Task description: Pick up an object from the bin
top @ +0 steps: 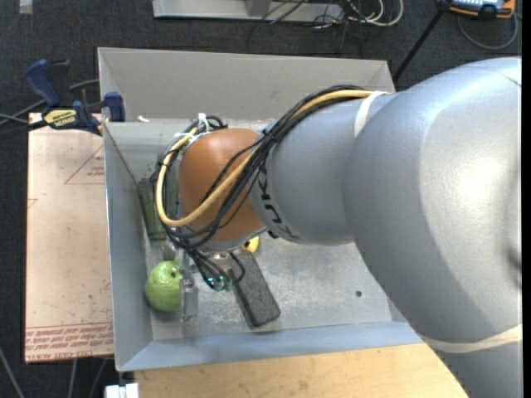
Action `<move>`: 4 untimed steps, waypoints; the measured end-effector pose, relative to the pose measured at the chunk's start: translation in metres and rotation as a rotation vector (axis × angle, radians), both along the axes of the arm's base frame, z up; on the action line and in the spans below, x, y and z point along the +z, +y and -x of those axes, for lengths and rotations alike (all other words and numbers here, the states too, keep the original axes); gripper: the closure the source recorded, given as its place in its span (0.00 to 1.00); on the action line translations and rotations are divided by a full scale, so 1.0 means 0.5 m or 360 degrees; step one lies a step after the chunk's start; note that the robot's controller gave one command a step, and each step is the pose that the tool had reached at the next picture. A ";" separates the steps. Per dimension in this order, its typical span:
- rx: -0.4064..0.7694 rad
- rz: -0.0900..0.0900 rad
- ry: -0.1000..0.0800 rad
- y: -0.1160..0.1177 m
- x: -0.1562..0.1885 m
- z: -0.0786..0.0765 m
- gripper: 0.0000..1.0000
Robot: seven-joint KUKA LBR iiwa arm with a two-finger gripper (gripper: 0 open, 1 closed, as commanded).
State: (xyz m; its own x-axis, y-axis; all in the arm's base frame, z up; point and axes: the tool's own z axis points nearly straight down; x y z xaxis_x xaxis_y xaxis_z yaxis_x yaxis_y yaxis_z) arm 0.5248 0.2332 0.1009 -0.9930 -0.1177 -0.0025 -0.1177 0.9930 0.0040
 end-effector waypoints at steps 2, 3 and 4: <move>-0.0051 0.0000 0.0002 0.011 -0.015 0.005 0.00; -0.0170 -0.0002 0.0002 0.032 -0.060 0.001 1.00; -0.0171 -0.0002 0.0002 0.032 -0.060 0.000 1.00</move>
Offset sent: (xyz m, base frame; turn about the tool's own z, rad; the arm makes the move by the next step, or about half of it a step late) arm -0.0068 0.0135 -0.0180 0.0803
